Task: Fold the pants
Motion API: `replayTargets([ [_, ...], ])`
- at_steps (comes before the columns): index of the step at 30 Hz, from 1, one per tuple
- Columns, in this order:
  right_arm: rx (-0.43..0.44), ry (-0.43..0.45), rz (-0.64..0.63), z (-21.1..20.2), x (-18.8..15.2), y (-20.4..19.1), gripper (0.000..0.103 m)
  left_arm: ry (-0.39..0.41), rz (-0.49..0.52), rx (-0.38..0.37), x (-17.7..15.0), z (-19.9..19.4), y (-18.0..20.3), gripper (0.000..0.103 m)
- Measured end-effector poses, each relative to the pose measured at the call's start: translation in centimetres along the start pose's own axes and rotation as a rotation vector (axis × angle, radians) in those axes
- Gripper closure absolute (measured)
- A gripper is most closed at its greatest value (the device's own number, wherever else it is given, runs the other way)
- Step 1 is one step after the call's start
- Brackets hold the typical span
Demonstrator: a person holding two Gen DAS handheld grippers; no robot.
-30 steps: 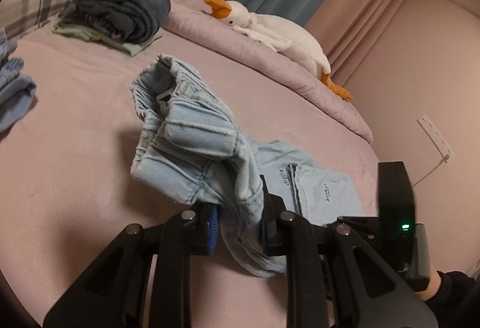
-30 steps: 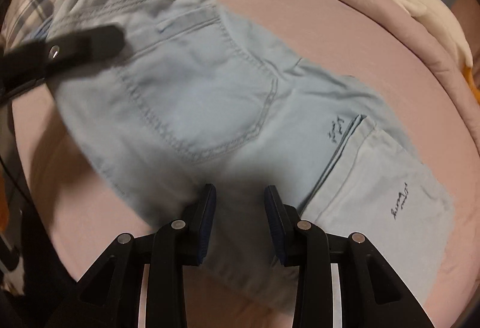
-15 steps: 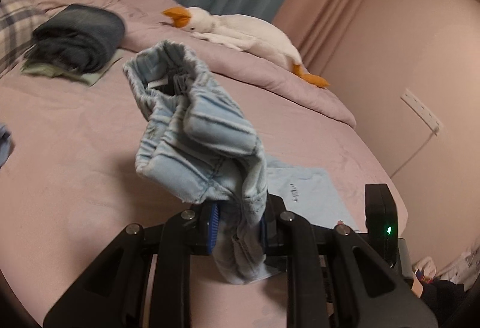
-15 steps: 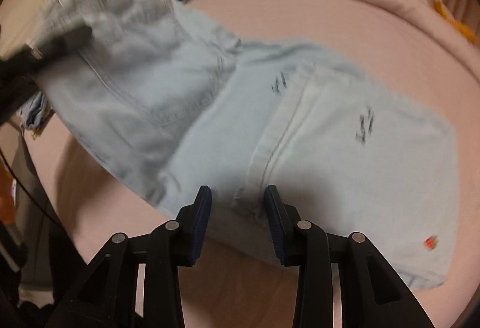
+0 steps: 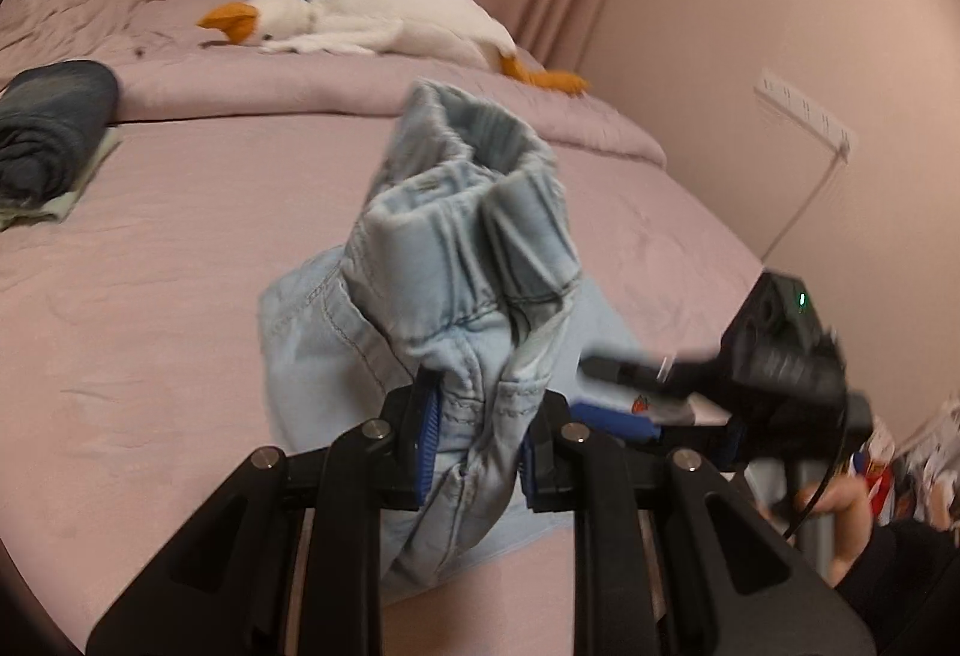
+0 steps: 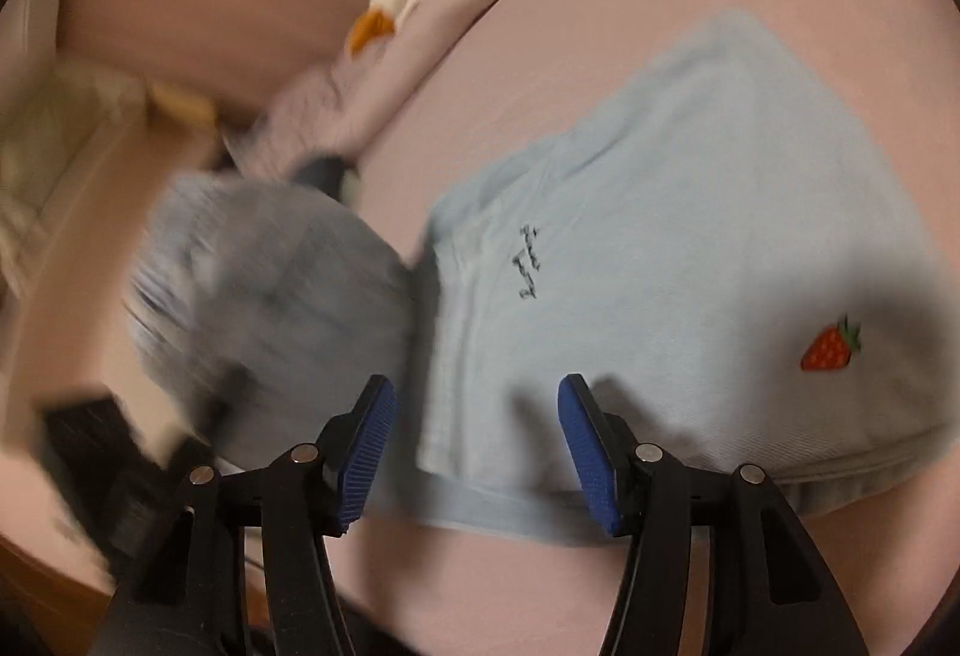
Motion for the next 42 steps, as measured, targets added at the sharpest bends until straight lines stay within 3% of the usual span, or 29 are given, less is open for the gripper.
replayTargets([
  [5, 0.286, -0.002, 0.244, 0.2, 0.3, 1.0, 0.039, -0.075, 0.052, -0.010, -1.0, 3.4, 1.3, 0.079],
  [7, 0.345, -0.022, 0.291, 0.1, 0.1, 1.1, 0.038, -0.107, 0.066, -0.017, -1.4, 4.4, 1.7, 0.078],
  [10, 0.362, -0.054, 0.294, 1.1, 0.3, 0.1, 0.038, -0.127, 0.086, -0.019, -1.8, 5.1, 2.1, 0.076],
  [12, 0.356, -0.050, 0.292, 0.9, 0.0, 0.1, 0.031, -0.130, 0.097, -0.021, -1.8, 5.1, 2.2, 0.075],
  [16, 0.311, -0.047, 0.290, 0.3, 1.4, 0.1, 0.030, -0.138, 0.088, -0.033, -2.0, 4.7, 2.3, 0.069],
  [19, 0.216, -0.025, 0.244, 0.1, 2.1, -0.3, 0.030, -0.117, 0.065, -0.060, -2.6, 3.2, 2.3, 0.056],
  [21, 0.160, -0.021, 0.212, 0.5, 2.5, -0.7, 0.030, -0.113, 0.037, -0.057, -2.9, 2.2, 2.1, 0.035],
  [22, 0.128, -0.007, 0.186, 0.2, 2.6, -1.0, 0.030, -0.105, 0.014, -0.055, -3.2, 1.6, 1.7, 0.033],
  [25, 0.053, 0.006, 0.148, 0.0, 3.0, -0.7, 0.031, -0.098, -0.057, -0.066, -4.2, 0.3, 0.4, 0.033],
  [29, 0.046, 0.006, 0.146, -0.1, 3.1, -0.3, 0.031, -0.112, -0.155, -0.012, -5.9, -0.8, -2.3, 0.033],
  [33, 0.121, 0.016, 0.210, -0.8, 3.1, 0.5, 0.031, -0.115, -0.237, 0.020, -7.0, -1.5, -4.1, 0.033],
  [37, 0.161, 0.013, 0.276, -0.8, 3.2, 1.5, 0.030, -0.101, -0.241, 0.023, -6.5, -1.7, -4.2, 0.033],
  [39, 0.113, 0.008, 0.246, -0.7, 3.1, 1.2, 0.031, -0.100, -0.227, 0.024, -6.3, -1.5, -4.0, 0.033],
  [42, -0.070, 0.005, 0.105, 0.0, 2.8, 0.0, 0.031, -0.102, -0.216, 0.021, -6.1, -1.5, -3.5, 0.033],
])
Point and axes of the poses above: each gripper's, at about its wrist camera, not at the fingertips, and z roughly the way its jaws point, y to its right, x to its top, the point moved 4 cm from there along z, roughly the way its jaws point, and after that the axes turned 11 degrees about z, right-handed, at the moved point
